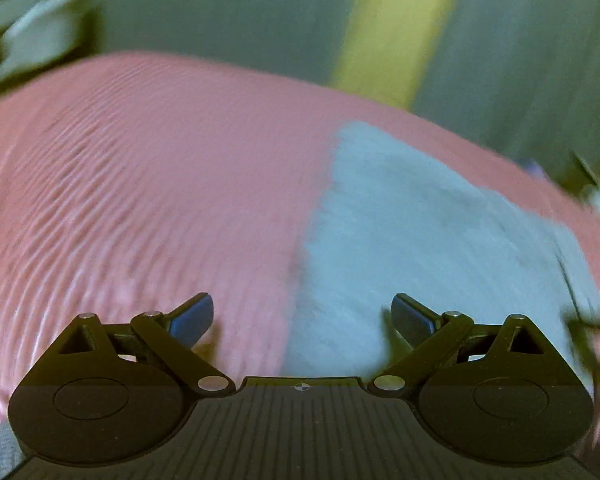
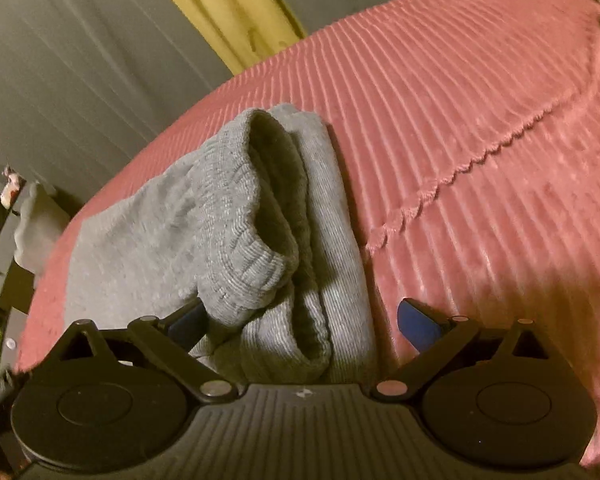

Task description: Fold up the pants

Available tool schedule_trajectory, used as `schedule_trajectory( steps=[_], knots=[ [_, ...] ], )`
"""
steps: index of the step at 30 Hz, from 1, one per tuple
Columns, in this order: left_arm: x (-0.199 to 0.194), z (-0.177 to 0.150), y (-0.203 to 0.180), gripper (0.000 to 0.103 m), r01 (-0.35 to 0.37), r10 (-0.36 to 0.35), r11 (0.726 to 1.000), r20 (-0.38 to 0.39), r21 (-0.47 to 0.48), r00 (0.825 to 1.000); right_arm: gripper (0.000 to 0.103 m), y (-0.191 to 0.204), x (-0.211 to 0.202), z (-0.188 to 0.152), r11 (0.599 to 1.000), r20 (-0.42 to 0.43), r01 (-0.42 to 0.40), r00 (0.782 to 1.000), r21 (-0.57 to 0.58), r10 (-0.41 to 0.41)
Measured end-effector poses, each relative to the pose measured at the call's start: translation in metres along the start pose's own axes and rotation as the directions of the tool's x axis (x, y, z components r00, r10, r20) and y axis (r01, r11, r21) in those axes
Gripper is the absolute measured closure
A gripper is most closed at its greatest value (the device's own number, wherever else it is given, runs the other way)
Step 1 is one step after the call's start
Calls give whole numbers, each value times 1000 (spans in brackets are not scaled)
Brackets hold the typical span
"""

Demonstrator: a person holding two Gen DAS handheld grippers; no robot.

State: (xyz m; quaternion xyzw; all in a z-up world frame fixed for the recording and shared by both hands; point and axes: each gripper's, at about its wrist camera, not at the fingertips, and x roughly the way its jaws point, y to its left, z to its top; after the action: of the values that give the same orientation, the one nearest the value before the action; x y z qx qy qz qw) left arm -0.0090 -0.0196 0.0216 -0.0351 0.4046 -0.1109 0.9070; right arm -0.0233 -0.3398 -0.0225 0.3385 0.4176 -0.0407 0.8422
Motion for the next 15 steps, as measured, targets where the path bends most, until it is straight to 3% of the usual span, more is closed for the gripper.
schedule_trajectory(
  steps=[3, 6, 10, 15],
  knots=[
    [-7, -12, -29, 4, -8, 11, 986, -17, 169, 1000, 4, -2, -3, -3, 1000, 3, 3, 1000, -4, -3],
    [-4, -19, -47, 4, -24, 36, 963, -37, 269, 999, 4, -2, -7, -6, 1000, -2, -7, 1000, 18, 7],
    [3, -22, -49, 4, 44, -13, 959, -111, 279, 994, 4, -12, -15, -10, 999, -5, -17, 1000, 31, 17],
    [10, -31, -56, 4, 22, 25, 946, -140, 323, 990, 4, -16, -15, -10, 998, -10, -27, 1000, 50, 27]
  ],
)
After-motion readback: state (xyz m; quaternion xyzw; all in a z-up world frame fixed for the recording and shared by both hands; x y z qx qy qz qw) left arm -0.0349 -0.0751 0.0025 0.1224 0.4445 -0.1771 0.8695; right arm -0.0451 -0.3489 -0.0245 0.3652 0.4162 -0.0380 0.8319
